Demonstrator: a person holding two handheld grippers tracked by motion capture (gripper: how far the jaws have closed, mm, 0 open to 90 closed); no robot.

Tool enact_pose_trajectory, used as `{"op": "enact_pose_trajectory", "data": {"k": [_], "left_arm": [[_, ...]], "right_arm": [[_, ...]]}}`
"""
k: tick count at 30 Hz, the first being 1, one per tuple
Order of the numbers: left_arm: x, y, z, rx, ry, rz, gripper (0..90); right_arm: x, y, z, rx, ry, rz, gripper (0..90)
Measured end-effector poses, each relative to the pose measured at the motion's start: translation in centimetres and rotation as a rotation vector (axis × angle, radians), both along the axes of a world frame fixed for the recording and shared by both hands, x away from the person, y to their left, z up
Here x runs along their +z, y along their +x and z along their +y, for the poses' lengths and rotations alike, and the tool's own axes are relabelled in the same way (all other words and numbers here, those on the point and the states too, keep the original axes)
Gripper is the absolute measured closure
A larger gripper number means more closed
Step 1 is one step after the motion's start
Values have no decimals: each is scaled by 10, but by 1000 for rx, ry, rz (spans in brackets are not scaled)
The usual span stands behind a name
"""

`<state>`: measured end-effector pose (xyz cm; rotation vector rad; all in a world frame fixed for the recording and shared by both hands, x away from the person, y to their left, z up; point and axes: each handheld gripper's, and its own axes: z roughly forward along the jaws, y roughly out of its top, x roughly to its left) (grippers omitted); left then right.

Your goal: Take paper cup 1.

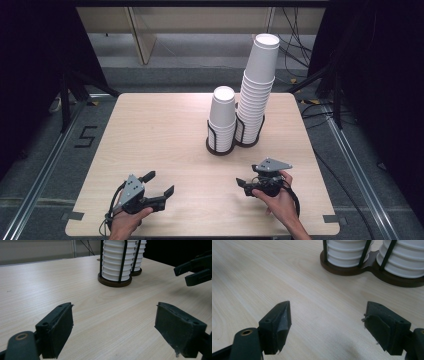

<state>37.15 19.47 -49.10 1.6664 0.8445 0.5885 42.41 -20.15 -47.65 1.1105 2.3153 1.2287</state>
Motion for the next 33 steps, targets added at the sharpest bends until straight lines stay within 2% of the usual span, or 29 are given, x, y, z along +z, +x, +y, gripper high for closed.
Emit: {"op": "enact_pose_trajectory", "data": {"k": [2,3,7,8,9,10,11,12,13,14,15,16,19,20,21,23,24,25,27,28,29,30,31,32,33], "left_arm": [[0,0,0,0,1,0,143],[0,0,0,-1,3,-1,143],[0,0,0,-3,4,0,143],[0,0,0,-4,4,-1,143],[0,0,0,-3,4,-1,143],[0,0,0,-3,4,-1,143],[0,0,0,-3,4,0,143],[0,0,0,-3,4,1,143],[0,1,0,-8,6,-7,143],[0,1,0,-8,6,-7,143],[0,0,0,-3,6,3,143],[0,1,0,-11,-2,-9,143],[0,0,0,-4,4,2,143],[0,1,0,-5,7,2,143],[0,1,0,-4,7,3,143],[0,1,0,-4,6,3,143],[0,1,0,-4,5,4,143],[0,0,0,-4,6,3,143],[0,0,0,-5,7,3,143],[0,1,0,-2,5,4,143],[0,1,0,-2,5,4,143],[0,1,1,-2,6,4,143],[0,1,1,-3,6,2,143],[1,0,1,-2,4,2,143],[0,1,0,-9,-15,-5,143]], "right_arm": [[0,1,0,5,7,-7,227],[0,1,0,16,9,5,226],[1,2,1,6,11,7,226],[3,2,1,-9,7,-12,222],[5,2,1,-3,21,-7,222],[7,3,0,0,7,-28,221],[9,4,1,6,22,-27,221],[12,5,1,-3,17,-40,220],[15,3,2,-20,29,-16,219],[15,3,2,-20,29,-16,219],[18,7,3,0,34,-55,213],[22,8,3,-5,29,-66,208],[29,10,3,7,28,-72,203],[36,12,5,4,48,-76,200],[41,14,5,10,39,-90,199],[45,15,6,3,52,-87,198],[50,17,6,2,40,-107,195],[61,22,10,2,44,-131,189],[65,23,11,-10,47,-129,183],[77,29,13,-15,51,-167,180],[77,29,13,-15,51,-167,180],[82,32,16,-22,64,-168,178],[94,40,19,-39,71,-178,168],[97,42,21,-53,81,-188,172],[101,45,22,-60,80,-199,170]]}}
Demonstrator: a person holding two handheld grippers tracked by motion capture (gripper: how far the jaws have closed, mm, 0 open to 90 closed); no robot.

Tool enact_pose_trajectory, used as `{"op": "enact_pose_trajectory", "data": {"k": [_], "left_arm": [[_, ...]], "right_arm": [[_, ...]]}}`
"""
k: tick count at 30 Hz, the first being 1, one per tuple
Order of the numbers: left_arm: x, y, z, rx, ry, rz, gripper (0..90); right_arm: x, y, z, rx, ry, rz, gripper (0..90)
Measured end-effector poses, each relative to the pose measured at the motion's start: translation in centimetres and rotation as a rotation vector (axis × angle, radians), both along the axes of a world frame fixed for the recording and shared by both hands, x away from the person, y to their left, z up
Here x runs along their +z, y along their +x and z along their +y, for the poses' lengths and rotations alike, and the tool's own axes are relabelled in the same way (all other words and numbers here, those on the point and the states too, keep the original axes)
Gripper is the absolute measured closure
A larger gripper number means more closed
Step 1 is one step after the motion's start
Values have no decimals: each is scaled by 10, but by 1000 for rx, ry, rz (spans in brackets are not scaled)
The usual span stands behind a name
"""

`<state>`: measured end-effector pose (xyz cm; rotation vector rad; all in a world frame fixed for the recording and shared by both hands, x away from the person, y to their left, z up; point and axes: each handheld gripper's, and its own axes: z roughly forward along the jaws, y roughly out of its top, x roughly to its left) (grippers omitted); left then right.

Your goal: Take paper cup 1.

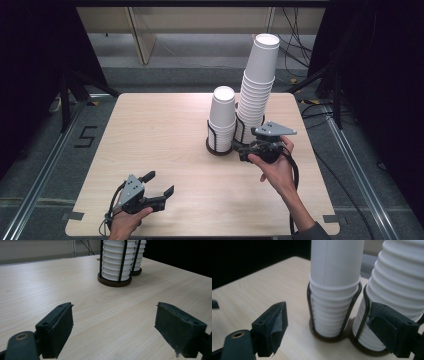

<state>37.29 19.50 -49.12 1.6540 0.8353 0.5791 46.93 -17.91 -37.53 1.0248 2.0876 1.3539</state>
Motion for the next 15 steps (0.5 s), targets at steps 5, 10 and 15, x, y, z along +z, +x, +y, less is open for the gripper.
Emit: {"op": "enact_pose_trajectory", "data": {"k": [5,10,15], "left_arm": [[0,0,0,-2,1,-3,143],[1,0,0,-1,17,0,143],[0,0,0,-1,0,3,143]], "right_arm": [[15,11,11,-23,-2,-11,164],[22,21,24,-31,-13,-18,161],[31,35,39,-57,-39,-33,158]]}}
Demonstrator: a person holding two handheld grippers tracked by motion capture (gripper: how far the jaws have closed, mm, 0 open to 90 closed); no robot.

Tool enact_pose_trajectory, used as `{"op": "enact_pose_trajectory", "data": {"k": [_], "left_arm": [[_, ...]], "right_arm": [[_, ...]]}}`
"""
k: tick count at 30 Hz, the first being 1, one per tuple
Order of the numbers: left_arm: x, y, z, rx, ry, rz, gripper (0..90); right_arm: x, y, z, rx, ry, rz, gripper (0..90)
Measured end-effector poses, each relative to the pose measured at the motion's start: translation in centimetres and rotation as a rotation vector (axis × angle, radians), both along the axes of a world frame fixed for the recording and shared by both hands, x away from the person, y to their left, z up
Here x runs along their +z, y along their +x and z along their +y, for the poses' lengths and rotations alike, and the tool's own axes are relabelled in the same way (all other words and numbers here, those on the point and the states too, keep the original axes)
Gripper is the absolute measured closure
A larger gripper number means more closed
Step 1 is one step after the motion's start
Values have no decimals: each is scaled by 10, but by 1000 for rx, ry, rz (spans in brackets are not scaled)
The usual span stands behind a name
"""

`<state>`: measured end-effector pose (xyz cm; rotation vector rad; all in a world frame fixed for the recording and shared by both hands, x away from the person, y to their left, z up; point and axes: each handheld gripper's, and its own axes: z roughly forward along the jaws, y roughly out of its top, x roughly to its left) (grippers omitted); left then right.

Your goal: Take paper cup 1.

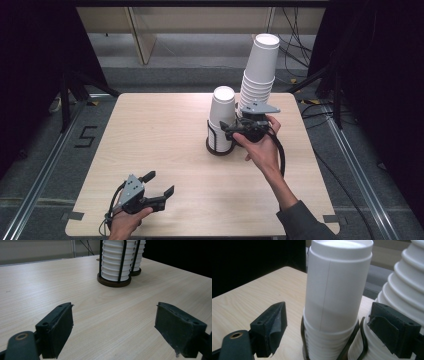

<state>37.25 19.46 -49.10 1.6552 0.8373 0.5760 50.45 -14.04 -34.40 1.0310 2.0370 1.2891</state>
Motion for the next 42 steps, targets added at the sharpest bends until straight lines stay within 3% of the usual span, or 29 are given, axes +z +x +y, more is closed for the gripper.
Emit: {"op": "enact_pose_trajectory", "data": {"k": [2,3,4,5,7,9,17,23,28,32,33,36,39,42], "left_arm": [[0,0,0,0,1,-1,143],[1,0,1,0,24,-2,143],[1,0,1,0,24,-2,143],[0,-1,-1,1,-5,6,143],[0,-1,-1,-1,-4,5,143],[0,0,0,-6,3,-5,143],[2,-2,0,0,19,3,143],[1,-2,0,-1,19,3,143],[1,-1,0,-9,4,-7,143],[1,-1,0,-4,19,2,143],[0,-2,-1,-6,-3,12,143],[0,-1,-1,-4,-8,11,143],[0,-1,-1,-11,8,2,143],[1,-1,-1,-10,25,2,143]], "right_arm": [[2,4,3,5,-4,6,158],[4,9,9,-19,-12,4,157],[4,9,9,-19,-12,4,157],[6,15,14,-28,-27,-2,156],[6,18,19,-50,-12,8,156],[8,23,22,-55,-29,7,158],[3,37,37,-143,-3,38,154],[1,44,42,-172,-3,43,156],[0,48,42,-177,25,44,185],[7,45,41,-181,46,32,191],[11,44,41,-179,55,22,191],[21,41,40,-181,65,6,191],[45,36,38,-178,98,-34,192],[54,33,37,-178,113,-46,192]]}}
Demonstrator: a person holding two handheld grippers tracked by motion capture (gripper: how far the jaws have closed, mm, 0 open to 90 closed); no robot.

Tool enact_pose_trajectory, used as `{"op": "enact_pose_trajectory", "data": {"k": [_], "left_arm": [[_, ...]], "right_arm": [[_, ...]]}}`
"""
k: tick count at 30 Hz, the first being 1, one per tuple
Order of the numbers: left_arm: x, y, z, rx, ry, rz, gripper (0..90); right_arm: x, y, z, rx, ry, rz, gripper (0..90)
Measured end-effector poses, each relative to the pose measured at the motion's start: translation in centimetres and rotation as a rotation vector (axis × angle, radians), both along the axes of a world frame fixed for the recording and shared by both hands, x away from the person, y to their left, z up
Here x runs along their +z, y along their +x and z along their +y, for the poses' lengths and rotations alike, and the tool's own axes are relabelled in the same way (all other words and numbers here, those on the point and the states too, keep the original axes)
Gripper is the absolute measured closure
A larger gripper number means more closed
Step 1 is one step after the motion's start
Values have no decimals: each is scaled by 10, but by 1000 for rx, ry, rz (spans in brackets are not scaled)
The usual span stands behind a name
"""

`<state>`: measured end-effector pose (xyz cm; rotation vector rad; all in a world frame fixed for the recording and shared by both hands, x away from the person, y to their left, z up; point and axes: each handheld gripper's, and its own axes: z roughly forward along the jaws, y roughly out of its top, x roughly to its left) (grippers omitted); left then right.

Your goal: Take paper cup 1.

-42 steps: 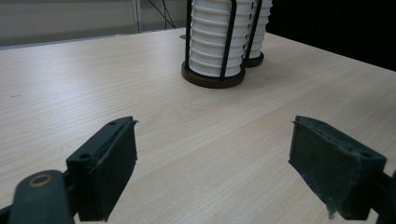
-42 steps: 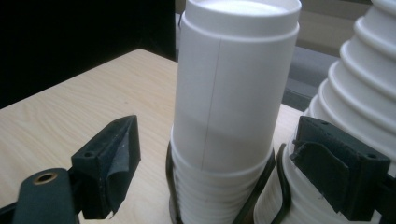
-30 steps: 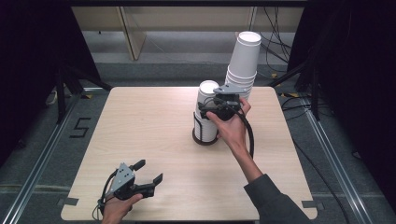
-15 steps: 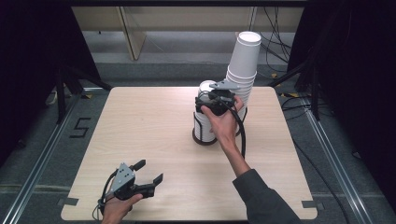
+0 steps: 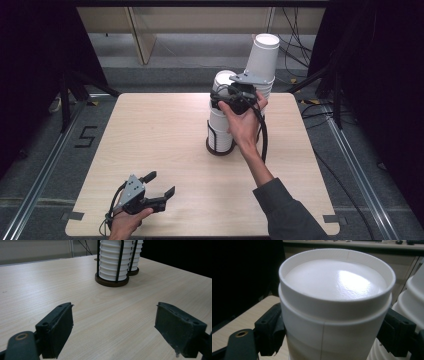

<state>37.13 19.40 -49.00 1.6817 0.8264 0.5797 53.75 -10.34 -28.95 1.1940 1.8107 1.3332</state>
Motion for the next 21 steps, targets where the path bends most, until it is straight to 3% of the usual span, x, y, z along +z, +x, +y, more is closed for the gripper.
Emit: {"op": "enact_pose_trajectory", "data": {"k": [1,3,4,10,11,17,18,21], "left_arm": [[-1,0,-1,-3,-8,0,143],[-1,0,-1,-4,-18,7,143],[-1,0,0,-4,1,5,143],[-1,0,-1,-8,0,6,143],[-2,-1,-3,-11,-19,15,143],[-1,-1,-3,-16,-4,13,143],[-3,-1,-5,-25,-31,16,143],[-1,-2,-5,-30,-18,11,143]], "right_arm": [[11,-3,-2,16,5,-26,192],[16,-4,-3,22,7,-44,192],[27,-9,-5,28,25,-70,192],[47,-30,-14,75,53,-116,193],[48,-34,-16,89,57,-116,193],[45,-58,-25,150,69,-102,193],[38,-67,-30,188,58,-100,193],[31,-74,-34,207,56,-88,193]]}}
